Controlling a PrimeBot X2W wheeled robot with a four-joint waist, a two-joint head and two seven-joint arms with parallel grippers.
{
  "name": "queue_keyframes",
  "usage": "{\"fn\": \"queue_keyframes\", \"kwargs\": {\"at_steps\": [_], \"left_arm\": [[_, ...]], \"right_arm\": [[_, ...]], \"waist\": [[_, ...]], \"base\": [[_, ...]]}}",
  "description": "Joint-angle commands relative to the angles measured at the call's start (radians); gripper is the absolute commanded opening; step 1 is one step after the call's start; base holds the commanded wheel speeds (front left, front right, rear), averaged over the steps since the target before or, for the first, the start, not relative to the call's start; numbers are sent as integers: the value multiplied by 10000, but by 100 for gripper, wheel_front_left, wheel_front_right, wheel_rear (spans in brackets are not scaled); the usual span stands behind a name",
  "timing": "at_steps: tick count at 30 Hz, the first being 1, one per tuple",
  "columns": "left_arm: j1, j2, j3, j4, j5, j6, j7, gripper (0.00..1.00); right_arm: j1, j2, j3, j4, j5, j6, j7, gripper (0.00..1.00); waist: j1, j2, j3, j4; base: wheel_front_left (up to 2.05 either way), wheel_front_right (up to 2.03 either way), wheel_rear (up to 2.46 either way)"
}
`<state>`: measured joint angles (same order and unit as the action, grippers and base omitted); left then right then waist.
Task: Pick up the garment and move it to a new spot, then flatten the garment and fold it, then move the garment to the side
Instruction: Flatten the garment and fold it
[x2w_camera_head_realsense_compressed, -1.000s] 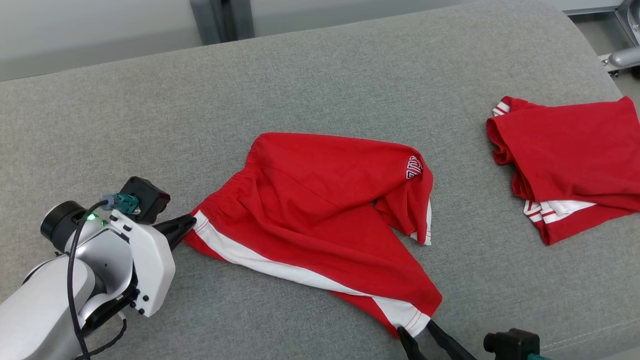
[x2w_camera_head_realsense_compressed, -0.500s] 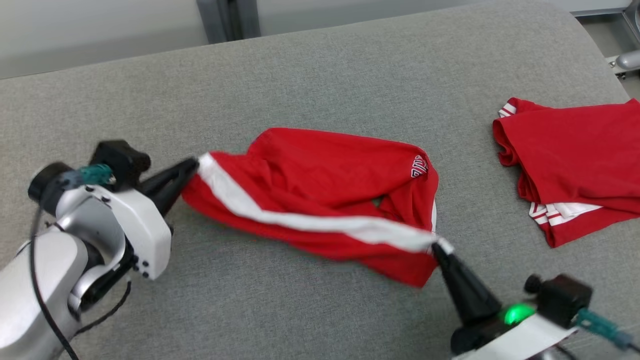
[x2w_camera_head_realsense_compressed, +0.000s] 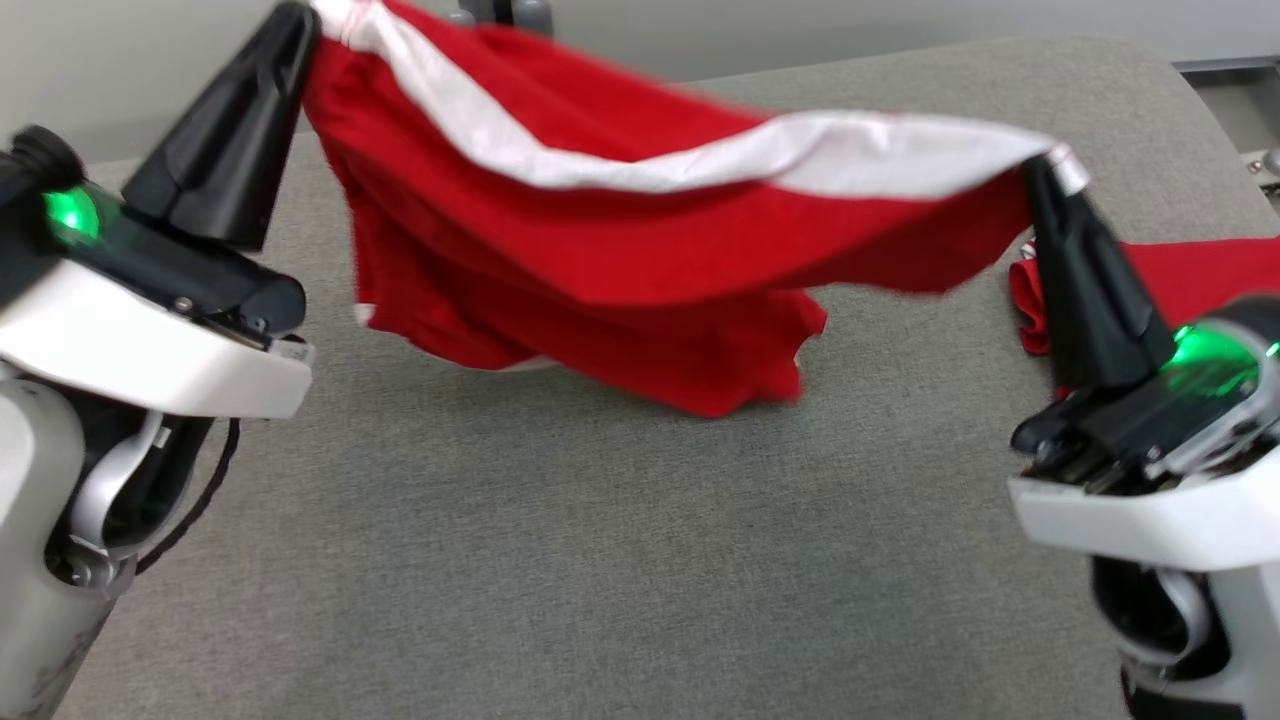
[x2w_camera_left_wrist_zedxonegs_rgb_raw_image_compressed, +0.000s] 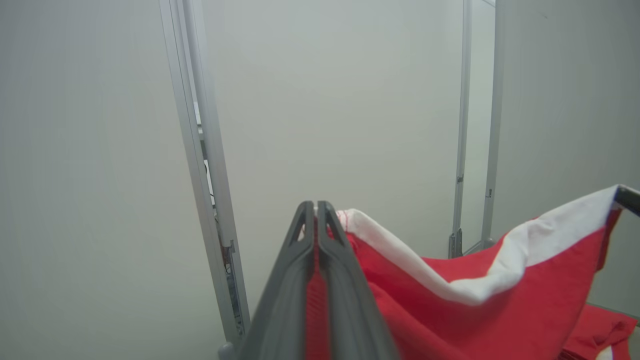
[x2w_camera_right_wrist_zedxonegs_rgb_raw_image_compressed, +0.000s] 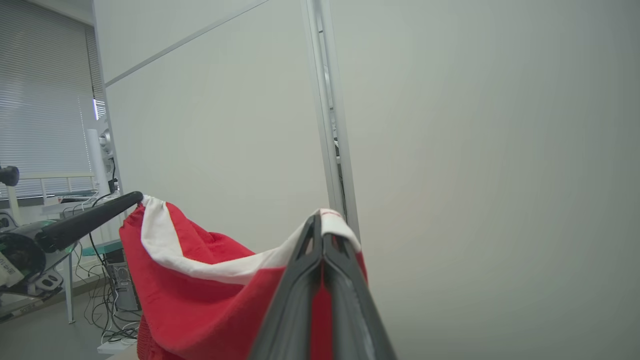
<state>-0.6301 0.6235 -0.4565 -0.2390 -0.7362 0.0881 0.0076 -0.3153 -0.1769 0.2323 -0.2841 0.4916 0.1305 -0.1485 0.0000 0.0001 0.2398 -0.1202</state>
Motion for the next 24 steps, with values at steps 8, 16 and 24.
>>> {"fn": "queue_keyframes", "kwargs": {"at_steps": [8, 16, 24], "left_arm": [[-467, -203, 811, -1426, 344, 1048, -497, 0], [-774, -196, 880, -1474, 532, 1352, -342, 0], [-3147, -1066, 319, 1320, 1010, 733, -624, 0]], "right_arm": [[-1377, -380, -395, -65, -263, 5, 44, 0], [-2229, -526, -390, 528, -104, 5, -3, 0], [-5627, -1103, 425, 3301, 19, 5, -456, 0]], "waist": [[0, -1, -272, 375], [0, -1, -168, 497], [0, -1, 415, 577]], "base": [[0, 0, 0], [0, 0, 0], [0, 0, 0]]}}
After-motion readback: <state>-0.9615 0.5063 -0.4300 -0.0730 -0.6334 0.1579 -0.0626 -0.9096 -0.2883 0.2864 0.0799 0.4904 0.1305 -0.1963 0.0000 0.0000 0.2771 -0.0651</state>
